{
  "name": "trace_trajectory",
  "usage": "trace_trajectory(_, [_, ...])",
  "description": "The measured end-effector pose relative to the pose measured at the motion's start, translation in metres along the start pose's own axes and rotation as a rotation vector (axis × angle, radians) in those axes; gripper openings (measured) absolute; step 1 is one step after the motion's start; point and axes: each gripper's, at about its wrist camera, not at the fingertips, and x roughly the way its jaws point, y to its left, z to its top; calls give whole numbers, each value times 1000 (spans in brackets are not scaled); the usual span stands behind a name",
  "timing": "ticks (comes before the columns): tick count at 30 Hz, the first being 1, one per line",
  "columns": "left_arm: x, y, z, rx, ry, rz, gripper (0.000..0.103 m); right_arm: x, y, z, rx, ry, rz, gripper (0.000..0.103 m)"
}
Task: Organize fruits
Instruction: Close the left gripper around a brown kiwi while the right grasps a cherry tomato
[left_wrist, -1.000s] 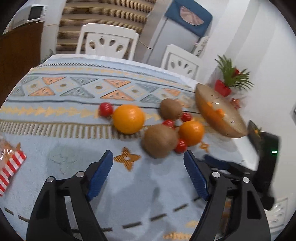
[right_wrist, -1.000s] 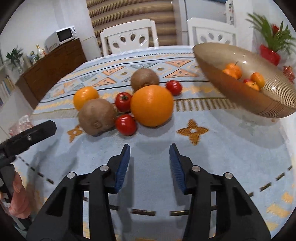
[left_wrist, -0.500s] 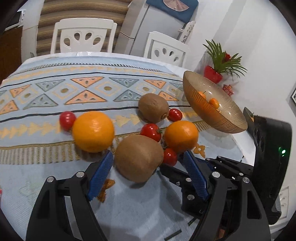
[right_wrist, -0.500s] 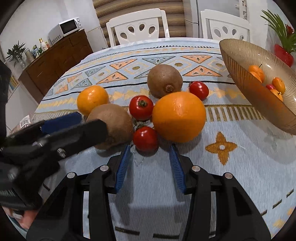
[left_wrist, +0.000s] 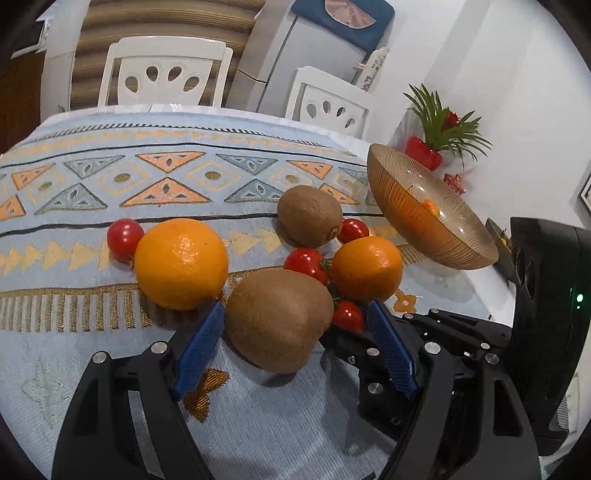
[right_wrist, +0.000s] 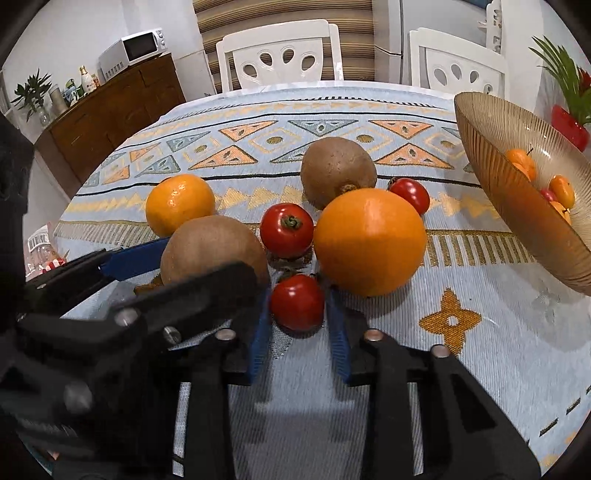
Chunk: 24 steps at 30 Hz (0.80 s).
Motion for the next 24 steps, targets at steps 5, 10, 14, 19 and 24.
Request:
trace_trajectory(5, [-2, 6, 0, -23, -14, 25, 57, -1, 1, -2, 1, -7, -11, 29])
trace_trajectory(10, [-4, 12, 0, -51, -15, -4, 56, -2, 0, -3, 4, -11, -8, 29])
trace_trajectory(14, [-3, 12, 0, -55, -5, -21, 67, -3, -1, -3, 7, -13, 5, 29])
trace_trajectory(19, [2, 4, -1, -19, 12, 1, 77, -9, -4, -8, 6, 0, -4, 29])
trace_trajectory(24, [10, 2, -2, -9, 43, 34, 62, -23, -7, -24, -24, -2, -51, 29])
